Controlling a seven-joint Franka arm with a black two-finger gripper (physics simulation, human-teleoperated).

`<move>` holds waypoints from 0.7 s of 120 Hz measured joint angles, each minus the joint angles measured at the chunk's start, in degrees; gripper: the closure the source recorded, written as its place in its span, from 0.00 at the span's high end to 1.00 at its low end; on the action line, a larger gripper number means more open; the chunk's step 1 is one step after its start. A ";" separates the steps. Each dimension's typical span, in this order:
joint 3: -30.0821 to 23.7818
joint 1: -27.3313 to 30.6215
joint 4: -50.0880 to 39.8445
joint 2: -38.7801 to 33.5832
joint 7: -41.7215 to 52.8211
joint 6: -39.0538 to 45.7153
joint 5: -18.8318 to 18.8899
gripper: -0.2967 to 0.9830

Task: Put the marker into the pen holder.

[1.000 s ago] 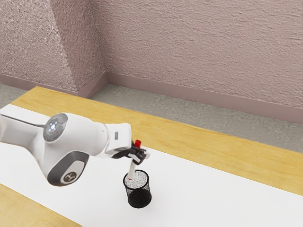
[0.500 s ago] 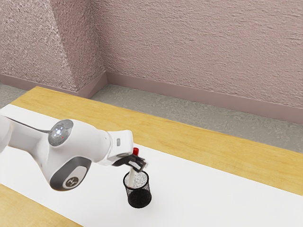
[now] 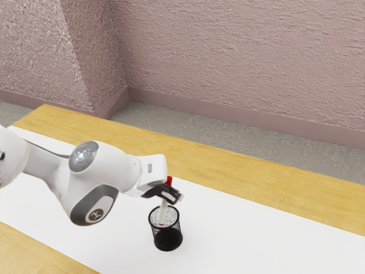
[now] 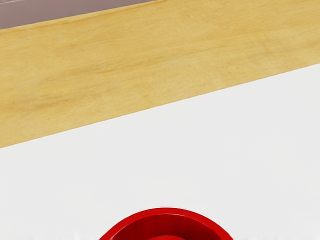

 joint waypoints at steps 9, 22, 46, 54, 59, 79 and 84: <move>-0.01 0.05 0.01 0.28 -0.07 0.19 0.02 0.21; 0.12 1.09 0.30 0.37 0.49 0.27 1.03 0.40; 0.34 2.67 1.82 -0.24 1.48 0.08 1.72 0.63; 0.50 3.27 5.61 -1.87 1.91 -2.52 1.78 0.66; 0.70 3.70 13.57 -2.91 2.05 -9.66 1.64 0.68; 2.87 10.86 40.92 -3.11 1.77 -50.17 1.63 0.73; 3.28 11.82 44.18 -3.26 1.90 -57.79 1.74 0.74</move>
